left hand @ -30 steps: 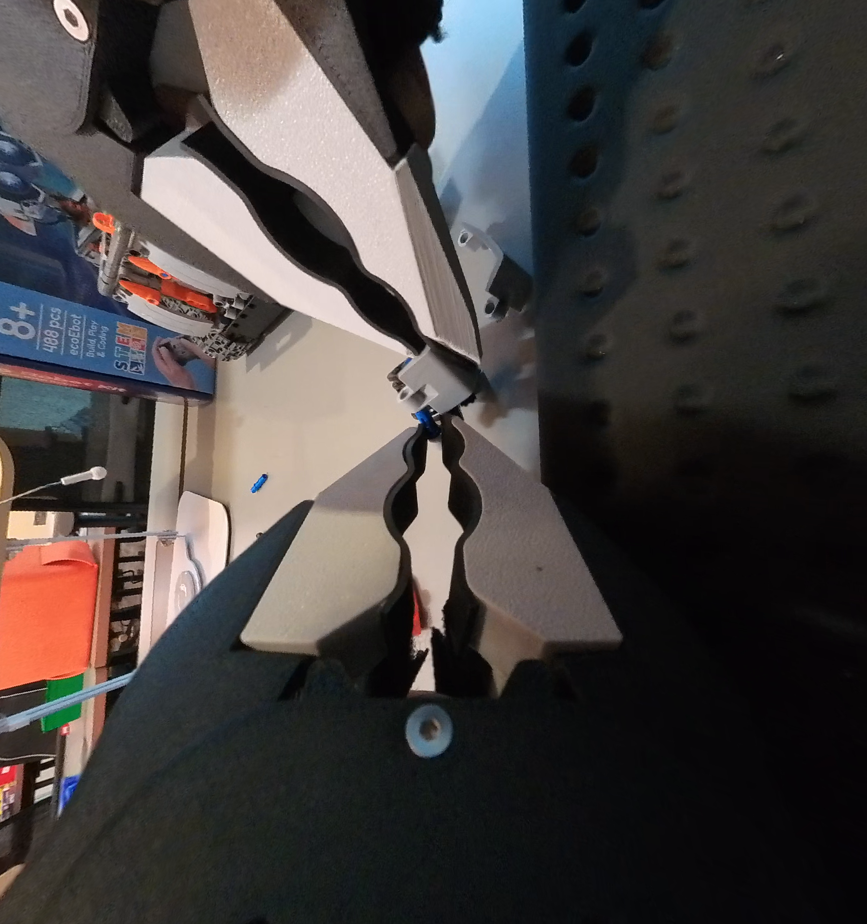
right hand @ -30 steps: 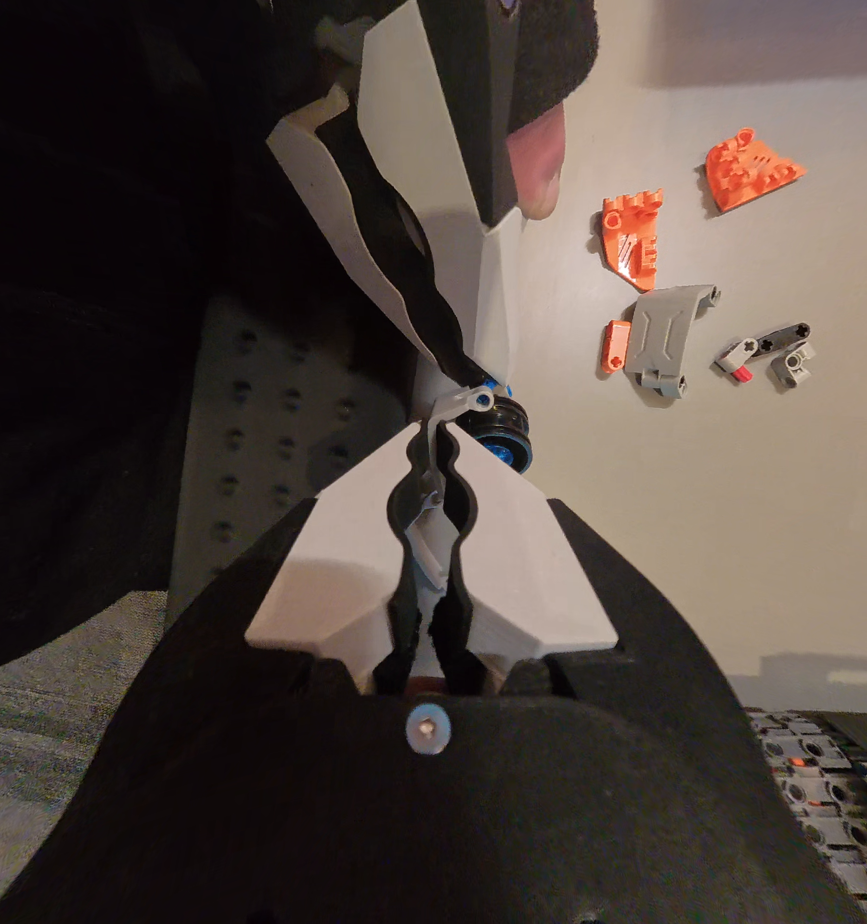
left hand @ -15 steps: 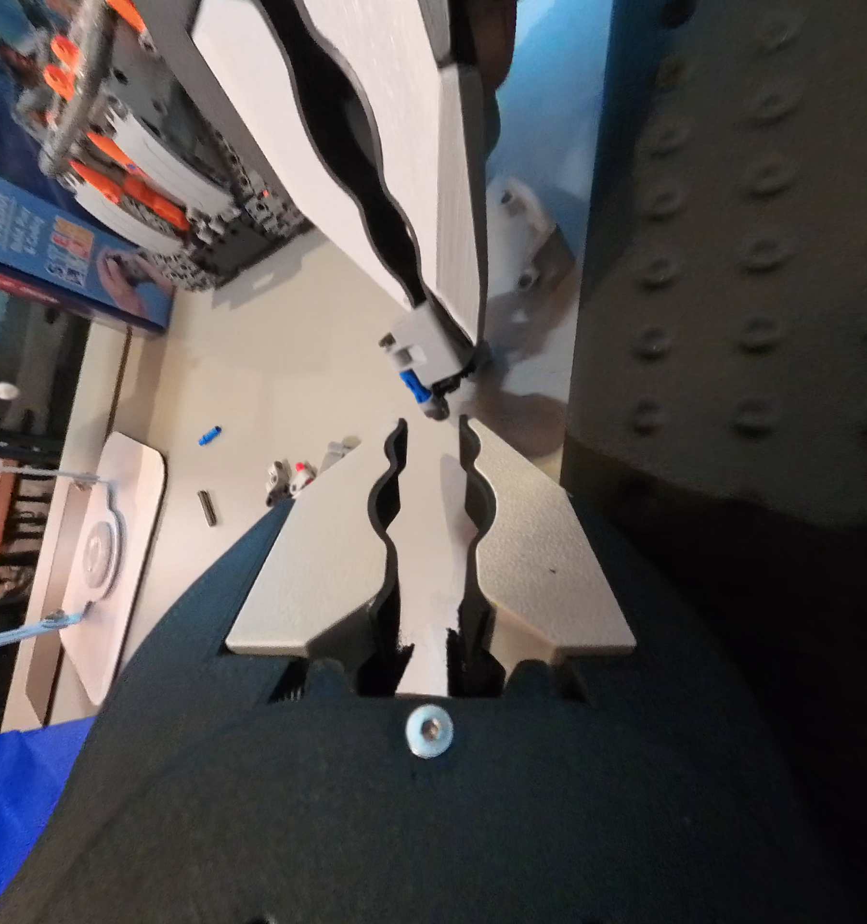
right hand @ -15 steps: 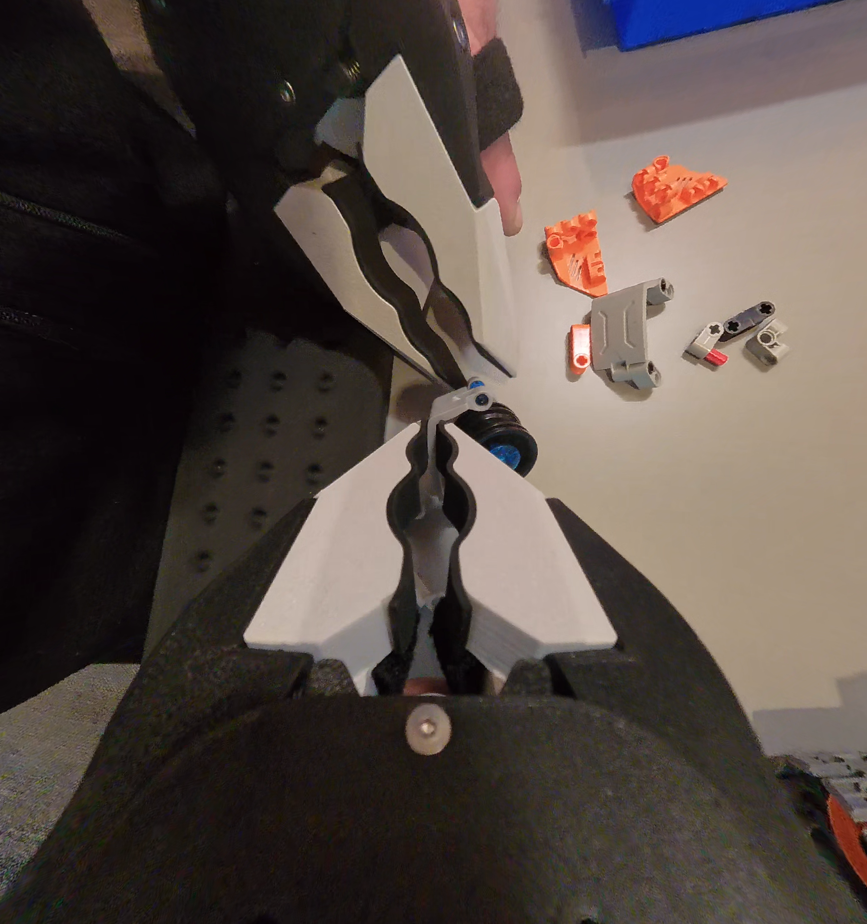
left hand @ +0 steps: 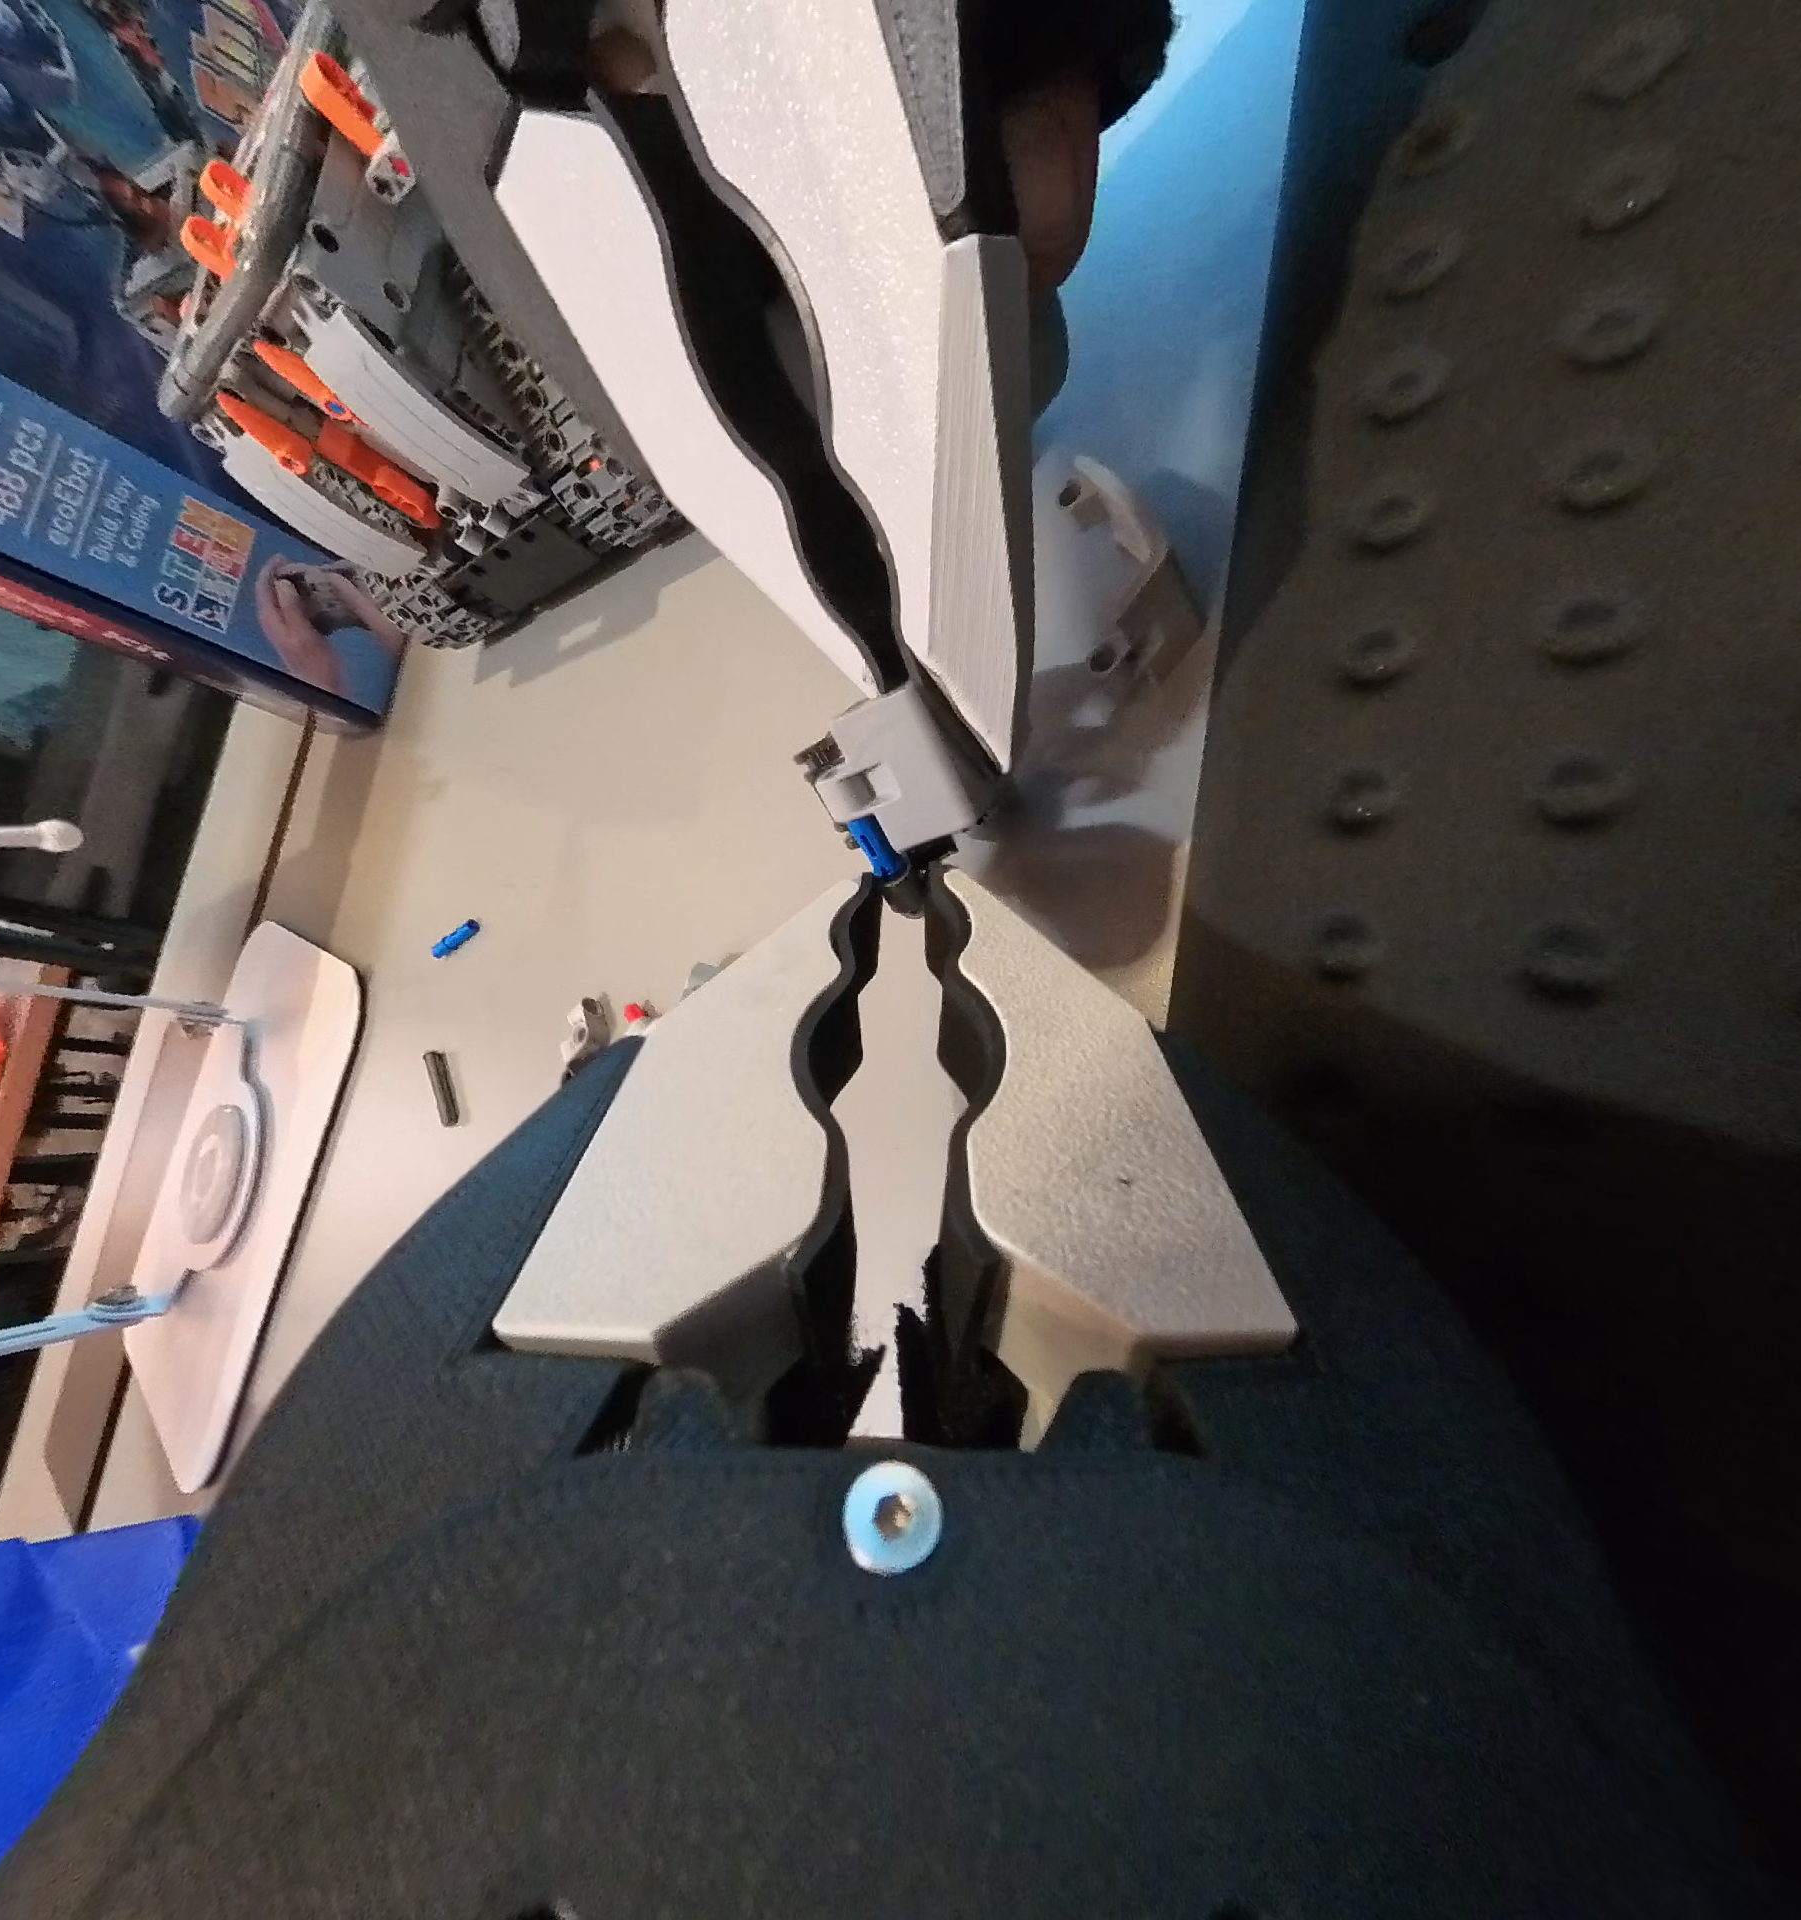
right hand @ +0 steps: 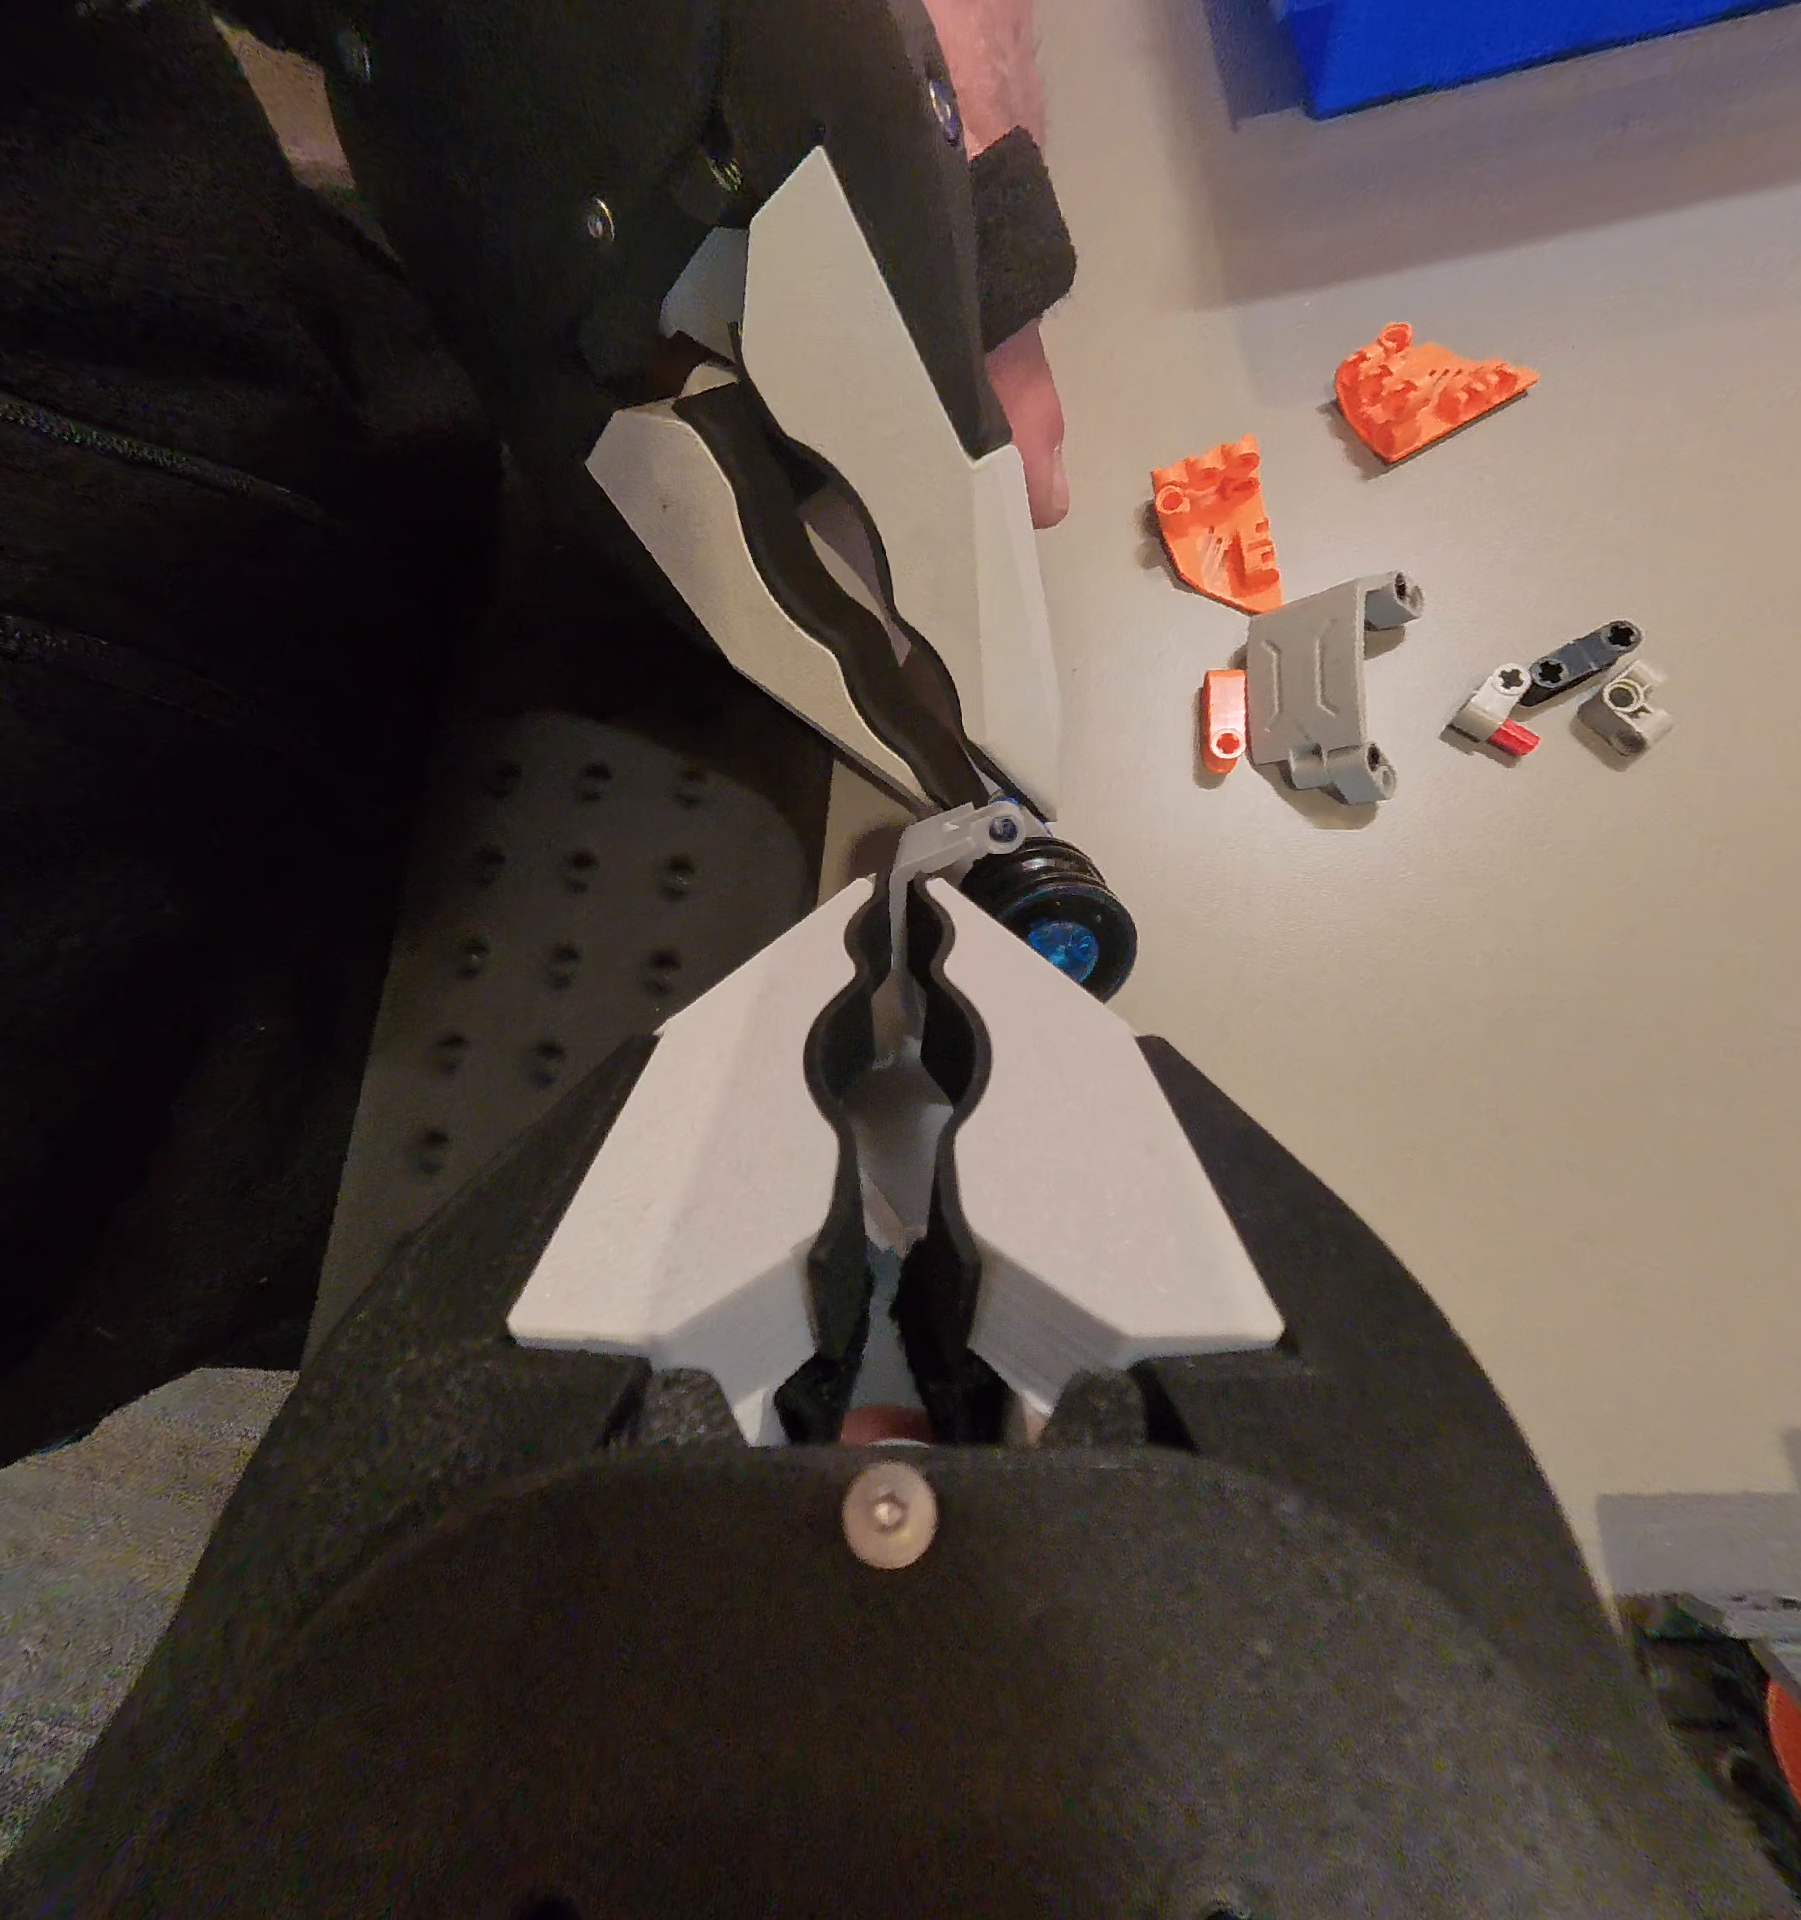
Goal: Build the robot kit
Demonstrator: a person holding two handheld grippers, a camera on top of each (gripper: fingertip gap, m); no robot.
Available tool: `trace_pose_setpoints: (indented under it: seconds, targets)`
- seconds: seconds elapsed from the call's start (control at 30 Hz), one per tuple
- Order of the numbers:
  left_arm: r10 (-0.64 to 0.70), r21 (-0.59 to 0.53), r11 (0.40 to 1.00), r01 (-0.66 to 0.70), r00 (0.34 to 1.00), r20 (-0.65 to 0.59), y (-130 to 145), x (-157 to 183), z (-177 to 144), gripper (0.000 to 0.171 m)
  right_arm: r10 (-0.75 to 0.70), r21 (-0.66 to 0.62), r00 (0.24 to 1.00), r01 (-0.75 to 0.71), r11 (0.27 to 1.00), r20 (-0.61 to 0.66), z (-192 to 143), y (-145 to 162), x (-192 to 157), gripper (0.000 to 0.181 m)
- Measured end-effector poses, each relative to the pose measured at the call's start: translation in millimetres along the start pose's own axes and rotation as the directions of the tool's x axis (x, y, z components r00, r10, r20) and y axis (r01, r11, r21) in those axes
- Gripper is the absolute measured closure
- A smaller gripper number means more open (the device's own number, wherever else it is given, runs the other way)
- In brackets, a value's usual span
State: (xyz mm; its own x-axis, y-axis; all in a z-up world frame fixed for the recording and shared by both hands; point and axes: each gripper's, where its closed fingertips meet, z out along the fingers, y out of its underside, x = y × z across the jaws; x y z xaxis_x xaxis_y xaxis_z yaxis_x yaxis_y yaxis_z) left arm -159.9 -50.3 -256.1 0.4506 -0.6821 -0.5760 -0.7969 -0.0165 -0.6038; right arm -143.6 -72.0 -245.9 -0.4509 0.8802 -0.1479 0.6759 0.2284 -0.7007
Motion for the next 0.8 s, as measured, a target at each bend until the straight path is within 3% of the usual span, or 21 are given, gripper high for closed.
trace_pose_setpoints:
  seconds: [0.3,0.43,0.6,0.8]
  targets:
    - [0.019,-0.009,1.0,-0.02,1.0,-0.022,-4.0,1.4,1.0,0.167,-0.073,-0.145,0.997,0.068,0.987,-0.035,1.1,5.5,-0.5,0.181]
    - [0.012,-0.005,1.0,-0.012,0.999,-0.031,-5.3,0.6,1.1,0.166,-0.059,-0.129,0.998,0.057,0.99,-0.012,-2.9,5.2,0.9,0.181]
    - [-0.033,0.037,0.999,0.033,0.999,-0.007,-11.2,-18.4,-2.3,0.16,0.041,0.025,0.999,-0.042,0.999,0.031,-17.0,-10.2,9.8,0.181]
    - [-0.238,0.097,0.966,0.238,0.971,-0.01,-8.4,-43.9,-8.0,0.117,0.165,0.321,0.977,-0.2,0.926,0.132,-44.9,-41.2,22.7,0.181]
